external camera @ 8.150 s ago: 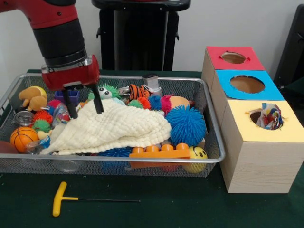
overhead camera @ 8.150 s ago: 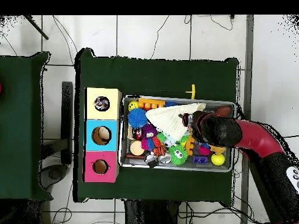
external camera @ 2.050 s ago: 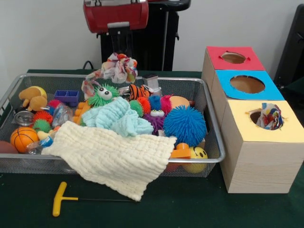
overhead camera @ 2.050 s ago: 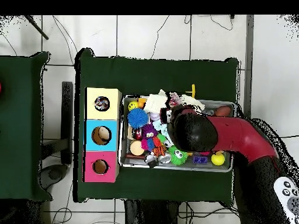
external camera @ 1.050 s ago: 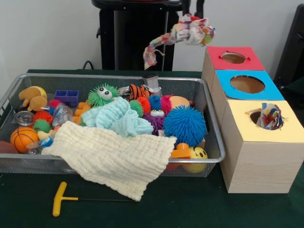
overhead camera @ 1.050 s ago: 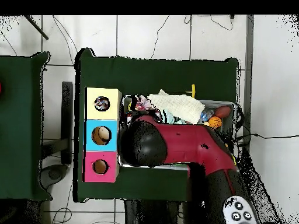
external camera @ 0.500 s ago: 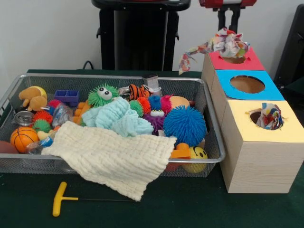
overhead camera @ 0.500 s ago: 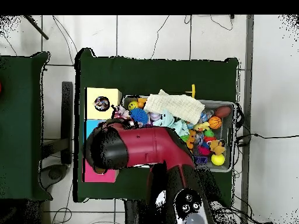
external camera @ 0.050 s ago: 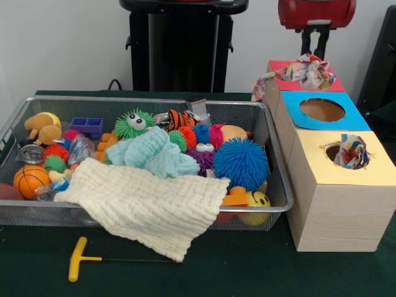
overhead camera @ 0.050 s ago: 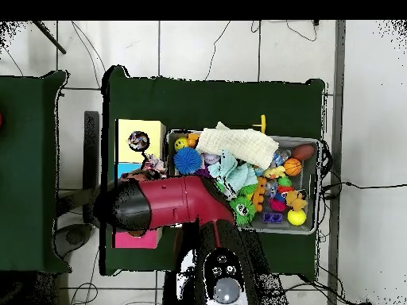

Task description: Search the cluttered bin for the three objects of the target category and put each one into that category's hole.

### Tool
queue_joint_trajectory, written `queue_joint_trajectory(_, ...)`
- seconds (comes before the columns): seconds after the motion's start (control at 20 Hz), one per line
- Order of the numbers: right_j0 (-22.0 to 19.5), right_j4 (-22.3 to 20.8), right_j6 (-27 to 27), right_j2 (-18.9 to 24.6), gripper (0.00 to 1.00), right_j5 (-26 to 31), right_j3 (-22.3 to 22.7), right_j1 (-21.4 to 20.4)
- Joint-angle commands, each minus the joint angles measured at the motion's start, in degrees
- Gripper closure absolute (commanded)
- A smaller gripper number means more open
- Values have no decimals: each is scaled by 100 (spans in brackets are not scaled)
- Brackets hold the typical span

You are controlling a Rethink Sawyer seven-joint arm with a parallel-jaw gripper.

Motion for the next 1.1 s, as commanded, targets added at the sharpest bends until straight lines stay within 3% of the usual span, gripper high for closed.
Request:
queue_joint_trajectory(0.05, 154, 235, 1490, -384, 100, -338, -614, 547)
queue_joint_trajectory(0.25, 413, 283, 1645, -545, 100, -245, -929, 705)
queue_joint_trajectory(0.4, 538, 256, 1536, -632, 100, 188, -1313, 748)
queue_joint_trajectory(0.6, 600, 362, 1466, -644, 100, 291, -1577, 911)
queue_joint_trajectory(1.1, 808, 447, 1404, -866, 100, 209, -1811, 1372)
